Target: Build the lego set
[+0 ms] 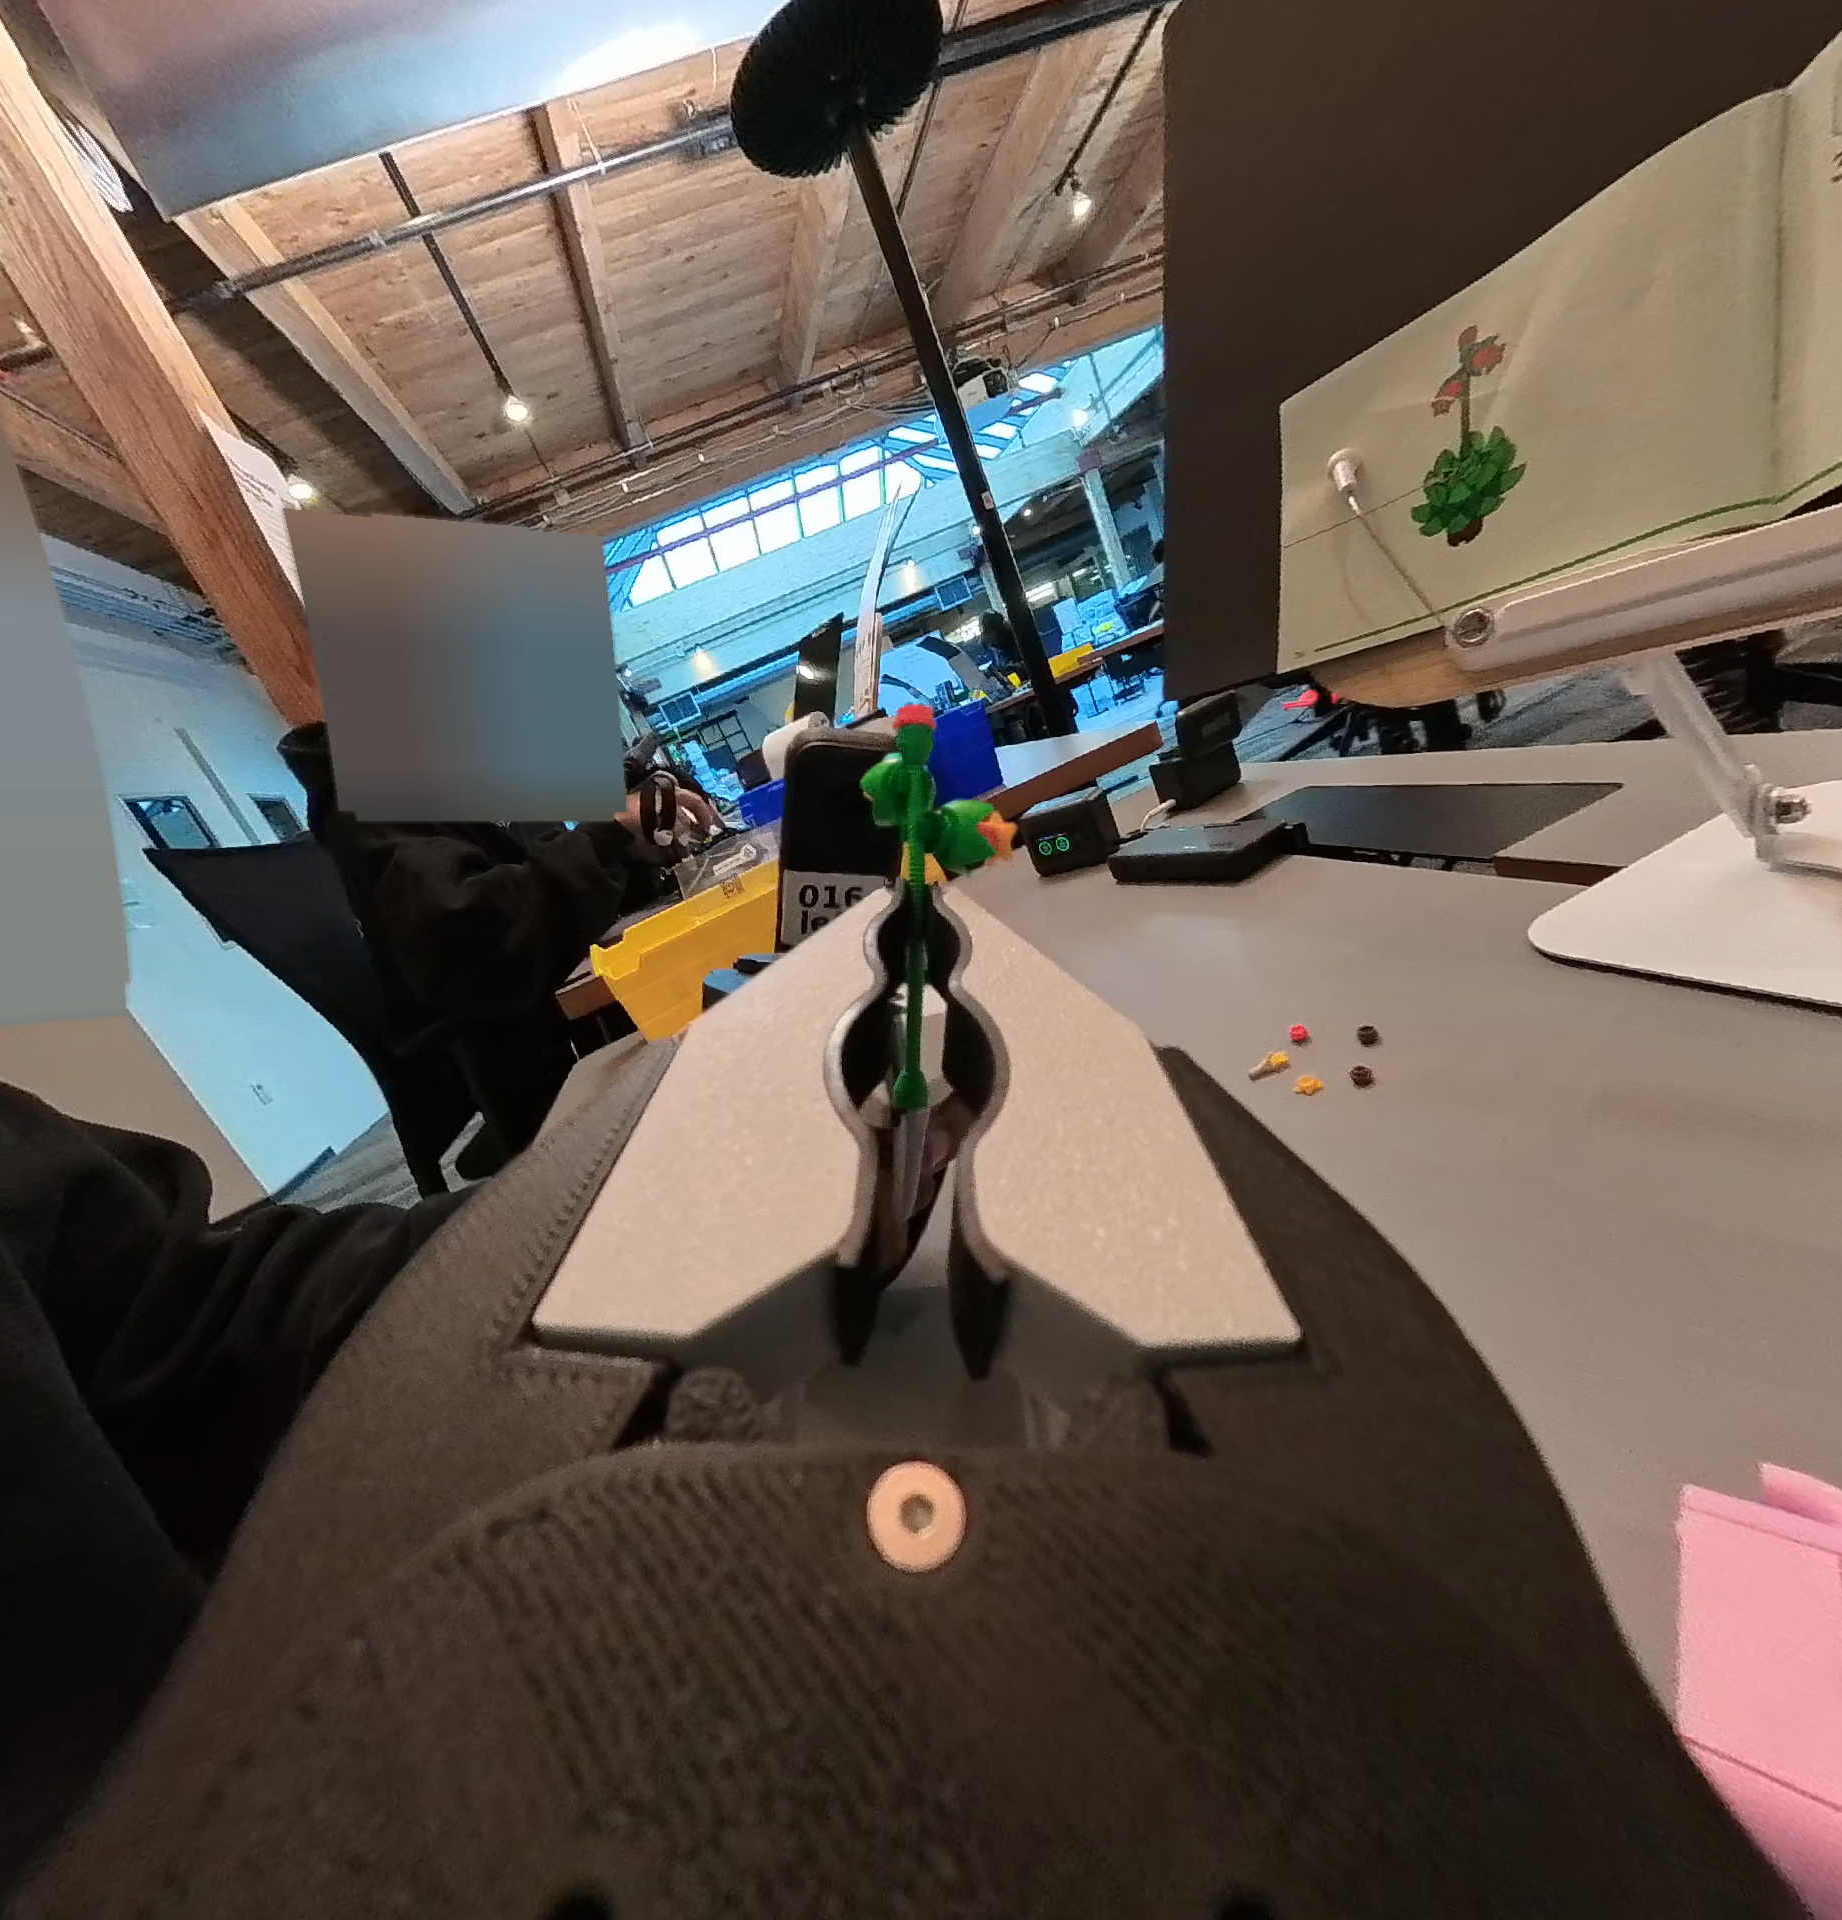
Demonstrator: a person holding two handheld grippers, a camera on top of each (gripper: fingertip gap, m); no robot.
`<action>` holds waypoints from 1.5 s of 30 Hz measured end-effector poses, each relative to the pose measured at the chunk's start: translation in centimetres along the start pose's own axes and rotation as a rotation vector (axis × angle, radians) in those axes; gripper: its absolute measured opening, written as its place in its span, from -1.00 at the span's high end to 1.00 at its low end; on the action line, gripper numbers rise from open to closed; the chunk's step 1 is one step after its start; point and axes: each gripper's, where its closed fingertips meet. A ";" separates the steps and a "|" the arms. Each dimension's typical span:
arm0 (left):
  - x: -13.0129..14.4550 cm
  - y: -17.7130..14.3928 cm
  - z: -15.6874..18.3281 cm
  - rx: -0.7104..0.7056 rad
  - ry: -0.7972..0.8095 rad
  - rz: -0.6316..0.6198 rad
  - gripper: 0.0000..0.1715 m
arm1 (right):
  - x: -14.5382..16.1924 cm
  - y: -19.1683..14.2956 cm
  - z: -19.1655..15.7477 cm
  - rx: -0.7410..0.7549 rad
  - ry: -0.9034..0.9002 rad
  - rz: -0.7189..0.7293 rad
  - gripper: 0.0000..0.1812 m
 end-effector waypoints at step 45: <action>-2.7 -1.5 0.3 -0.051 0.049 0.112 0.97 | 0.2 0.2 -0.1 -0.053 0.111 0.023 0.82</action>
Point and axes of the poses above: each gripper's, where its closed fingertips meet, y out along the fingers, x out of its underside, z = x × y across the jaws, and after that the axes turned 3 degrees about x, right-handed
